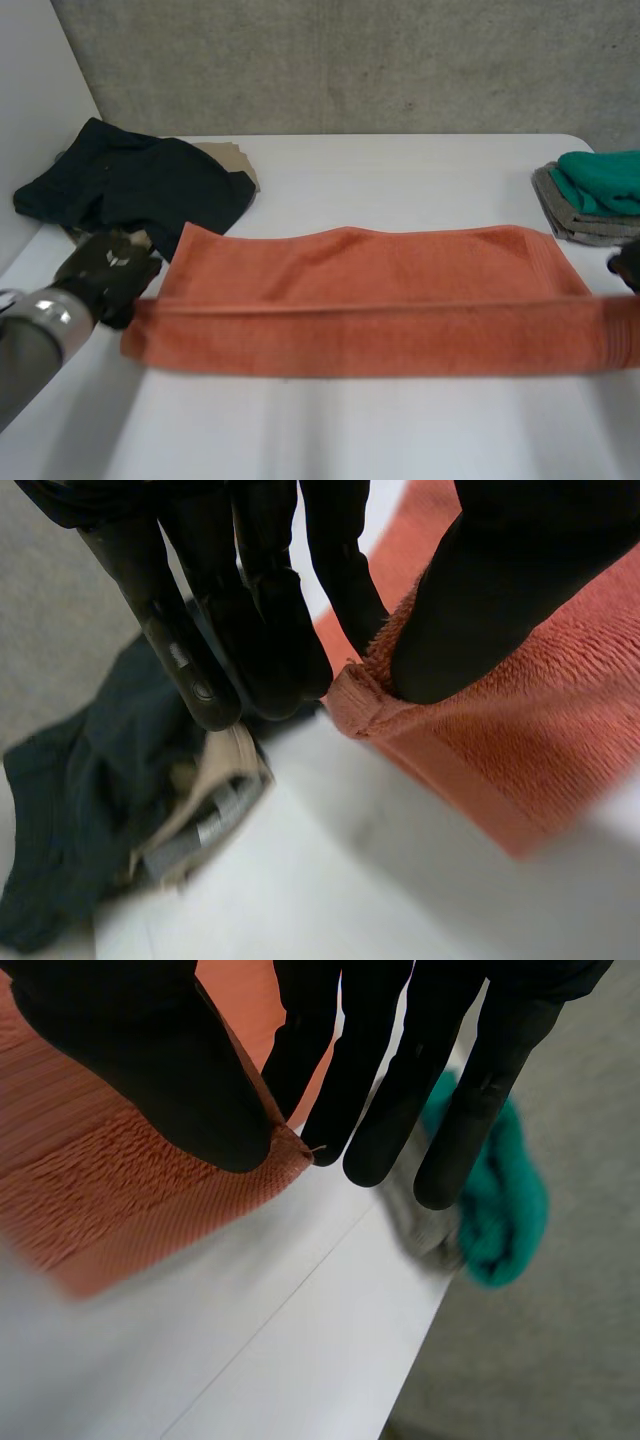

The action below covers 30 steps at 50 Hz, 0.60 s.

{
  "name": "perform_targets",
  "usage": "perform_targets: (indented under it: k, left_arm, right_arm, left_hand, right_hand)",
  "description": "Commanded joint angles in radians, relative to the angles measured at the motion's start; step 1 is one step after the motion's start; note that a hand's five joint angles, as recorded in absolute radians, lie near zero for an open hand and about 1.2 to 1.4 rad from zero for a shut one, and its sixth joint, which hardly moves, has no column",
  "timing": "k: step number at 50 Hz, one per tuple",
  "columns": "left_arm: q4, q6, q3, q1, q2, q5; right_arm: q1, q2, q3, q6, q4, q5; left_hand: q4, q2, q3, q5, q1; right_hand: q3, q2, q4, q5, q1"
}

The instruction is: Fold the laundry.

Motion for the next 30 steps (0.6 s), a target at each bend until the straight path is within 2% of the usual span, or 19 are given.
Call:
perform_targets:
  k: [1, 8, 12, 24, 25, 26, 27, 29, 30]
  left_arm:
    - [0.055, -0.074, 0.283, -0.089, -0.252, -0.048]
    - [0.062, -0.075, 0.618, -0.145, -0.504, -0.189]
    - [0.052, -0.072, 0.806, -0.154, -0.639, -0.243]
    - [-0.036, -0.072, 1.117, -0.185, -0.854, -0.278]
    - [-0.042, -0.074, 1.123, -0.189, -0.859, -0.278]
    - [-0.045, -0.074, 1.126, -0.195, -0.862, -0.277]
    - [-0.051, -0.077, 1.125, -0.206, -0.862, -0.277]
    - [-0.054, -0.08, 1.123, -0.215, -0.862, -0.274]
    - [-0.056, -0.081, 1.121, -0.22, -0.862, -0.272]
  right_arm:
    - [0.136, 0.201, -0.184, 0.074, -0.17, 0.103]
    - [0.22, 0.397, -0.386, 0.069, -0.249, 0.179]
    - [0.225, 0.486, -0.484, 0.066, -0.305, 0.204]
    - [0.238, 0.654, -0.693, 0.063, -0.357, 0.254]
    - [0.242, 0.66, -0.699, 0.063, -0.355, 0.258]
    - [0.246, 0.666, -0.704, 0.065, -0.355, 0.261]
    - [0.264, 0.674, -0.704, 0.069, -0.354, 0.268]
    - [0.275, 0.669, -0.699, 0.077, -0.348, 0.273]
    - [0.29, 0.659, -0.693, 0.08, -0.345, 0.276]
  left_hand:
    - [0.196, 0.199, 0.204, 0.252, 0.256]
    - [0.196, 0.199, 0.204, 0.252, 0.256]
    - [0.196, 0.199, 0.204, 0.252, 0.256]
    - [0.196, 0.199, 0.204, 0.252, 0.256]
    - [0.141, 0.144, 0.149, 0.197, 0.201]
    - [-0.301, -0.298, -0.293, -0.245, -0.242]
    - [-1.026, -1.023, -1.018, -0.97, -0.966]
    - [-0.943, -0.94, -0.935, -0.887, -0.883]
    - [-1.026, -1.023, -1.018, -0.97, -0.966]
  right_hand:
    - [0.206, 0.221, 0.199, 0.223, 0.275]
    - [0.206, 0.221, 0.199, 0.223, 0.275]
    - [0.206, 0.221, 0.199, 0.223, 0.275]
    - [0.206, 0.221, 0.199, 0.223, 0.275]
    - [-0.084, -0.069, -0.09, -0.067, -0.014]
    - [-0.619, -0.604, -0.625, -0.601, -0.549]
    - [-1.016, -1.001, -1.022, -0.999, -0.946]
    - [-1.016, -1.001, -1.022, -0.999, -0.946]
    - [-1.016, -1.001, -1.022, -0.999, -0.946]
